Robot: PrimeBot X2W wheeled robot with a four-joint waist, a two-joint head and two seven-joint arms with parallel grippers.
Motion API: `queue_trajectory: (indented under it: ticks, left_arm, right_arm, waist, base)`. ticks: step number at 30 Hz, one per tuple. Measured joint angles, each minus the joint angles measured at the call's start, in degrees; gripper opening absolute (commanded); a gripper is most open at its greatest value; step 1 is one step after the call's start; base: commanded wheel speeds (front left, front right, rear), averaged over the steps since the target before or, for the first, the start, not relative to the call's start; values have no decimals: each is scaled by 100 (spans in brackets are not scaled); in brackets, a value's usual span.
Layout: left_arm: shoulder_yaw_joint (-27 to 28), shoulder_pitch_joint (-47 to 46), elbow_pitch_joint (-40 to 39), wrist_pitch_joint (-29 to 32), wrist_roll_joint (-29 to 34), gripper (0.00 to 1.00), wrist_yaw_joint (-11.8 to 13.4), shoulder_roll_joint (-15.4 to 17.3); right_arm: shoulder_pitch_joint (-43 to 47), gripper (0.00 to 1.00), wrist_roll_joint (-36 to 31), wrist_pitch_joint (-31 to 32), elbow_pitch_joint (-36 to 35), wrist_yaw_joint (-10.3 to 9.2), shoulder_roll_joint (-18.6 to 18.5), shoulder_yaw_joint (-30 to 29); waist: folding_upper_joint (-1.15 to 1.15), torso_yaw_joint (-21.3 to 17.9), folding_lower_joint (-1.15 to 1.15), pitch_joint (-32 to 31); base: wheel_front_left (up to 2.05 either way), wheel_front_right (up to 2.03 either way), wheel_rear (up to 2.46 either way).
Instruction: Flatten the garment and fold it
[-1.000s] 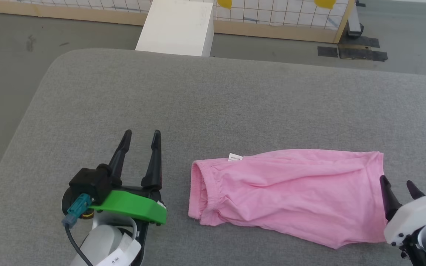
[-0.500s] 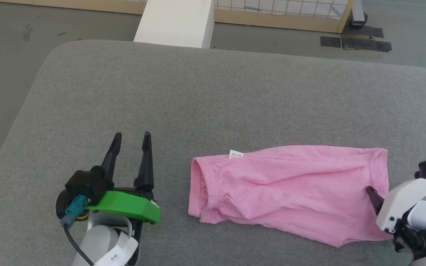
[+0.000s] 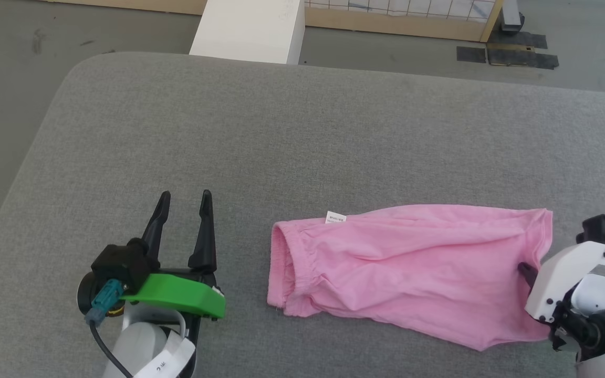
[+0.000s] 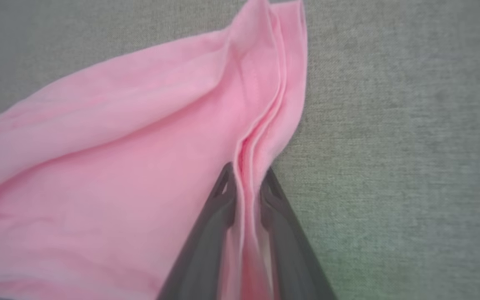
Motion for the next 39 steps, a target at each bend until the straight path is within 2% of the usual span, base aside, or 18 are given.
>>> queue_trajectory:
  ticks: [5, 13, 16, 19, 26, 31, 34, 39]
  left_arm:
    - [32, 0, 54, 0, 8, 100, -40, -12]
    - [33, 0, 71, 0, 8, 100, -66, -23]
    - [19, 1, 77, 0, 7, 100, -66, -24]
    - [9, 2, 87, 0, 4, 100, -66, -25]
    - [-38, 18, 111, 0, 0, 100, -66, -27]
    - [-83, 23, 116, 0, -2, 100, -67, -30]
    - [-94, 24, 129, 0, -2, 100, -67, -32]
    - [-141, 20, 144, 0, -8, 100, -85, -34]
  right_arm:
    - [40, 0, -297, -234, -211, 1, 62, -193]
    - [255, 0, -1382, -577, -758, 1, -313, -1070]
    - [343, 0, -1605, -594, -969, 1, -419, -1090]
    - [510, 0, -1678, -588, -1263, 1, -472, -848]
    - [879, 0, -1467, -121, -2554, 1, -557, 441]
    - [953, 0, -1247, 370, -3245, 1, -784, 1758]
    - [866, 0, -1091, 555, -3306, 1, -866, 2471]
    - [370, 0, -916, 700, -2940, 1, -999, 3485]
  waist:
    - [0, -4, 0, -22]
    - [0, 5, 0, -37]
    - [0, 5, 0, -56]
    - [0, 2, 0, -81]
    - [0, 3, 0, -156]
    - [0, 33, 0, -201]
    - [0, 59, 0, -202]
    - [0, 131, 0, -165]
  base:
    - [0, 0, 0]
    - [0, 0, 0]
    - [0, 0, 0]
    - [0, 0, 0]
    - [0, 0, 0]
    - [0, 0, 0]
    - [0, 0, 0]
    - [0, 0, 0]
